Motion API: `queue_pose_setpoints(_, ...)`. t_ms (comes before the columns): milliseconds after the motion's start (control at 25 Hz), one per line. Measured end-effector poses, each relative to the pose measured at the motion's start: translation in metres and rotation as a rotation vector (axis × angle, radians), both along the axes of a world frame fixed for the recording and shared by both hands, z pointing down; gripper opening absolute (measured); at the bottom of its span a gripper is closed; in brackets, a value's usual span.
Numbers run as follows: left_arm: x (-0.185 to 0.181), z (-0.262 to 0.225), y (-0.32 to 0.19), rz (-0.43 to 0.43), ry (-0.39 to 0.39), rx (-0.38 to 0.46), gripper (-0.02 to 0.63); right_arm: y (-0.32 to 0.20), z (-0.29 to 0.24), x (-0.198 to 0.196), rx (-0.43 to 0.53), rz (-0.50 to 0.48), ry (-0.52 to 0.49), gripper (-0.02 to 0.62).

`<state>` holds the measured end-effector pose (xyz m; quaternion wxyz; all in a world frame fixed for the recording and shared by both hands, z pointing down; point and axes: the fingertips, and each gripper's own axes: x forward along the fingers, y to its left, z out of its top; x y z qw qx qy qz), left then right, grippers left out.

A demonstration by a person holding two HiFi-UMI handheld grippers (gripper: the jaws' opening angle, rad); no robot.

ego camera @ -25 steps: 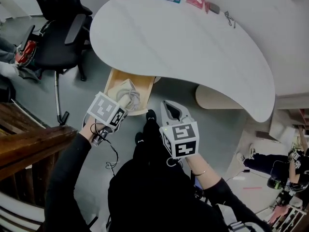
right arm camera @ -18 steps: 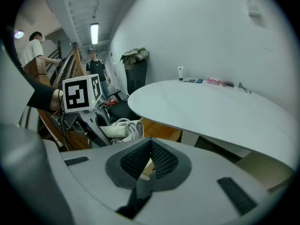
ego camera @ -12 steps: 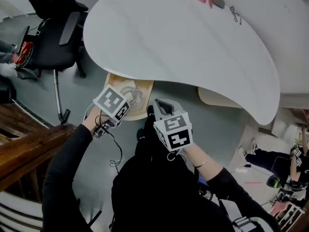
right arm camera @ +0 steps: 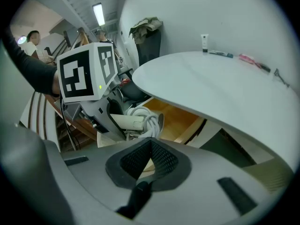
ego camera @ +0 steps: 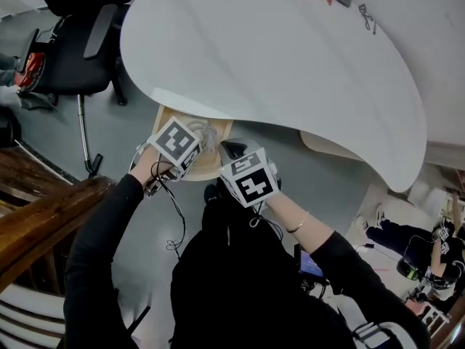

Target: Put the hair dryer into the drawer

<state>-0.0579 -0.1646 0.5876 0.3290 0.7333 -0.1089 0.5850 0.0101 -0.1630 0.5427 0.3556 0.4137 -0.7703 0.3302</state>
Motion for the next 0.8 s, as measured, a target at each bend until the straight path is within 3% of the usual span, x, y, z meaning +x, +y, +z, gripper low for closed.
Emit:
queue_pose_setpoints(280,0.004,0.017,-0.006,-0.002,-0.002,0.01,0.133,-0.004,0.028,0.0,-0.083,-0.004,0.014,0.002)
queue_pose_setpoints(800,0.017,0.057,-0.026,-0.037,-0.01,0.061,0.133,-0.008,0.049,0.004,-0.133,-0.015,0.039,0.002)
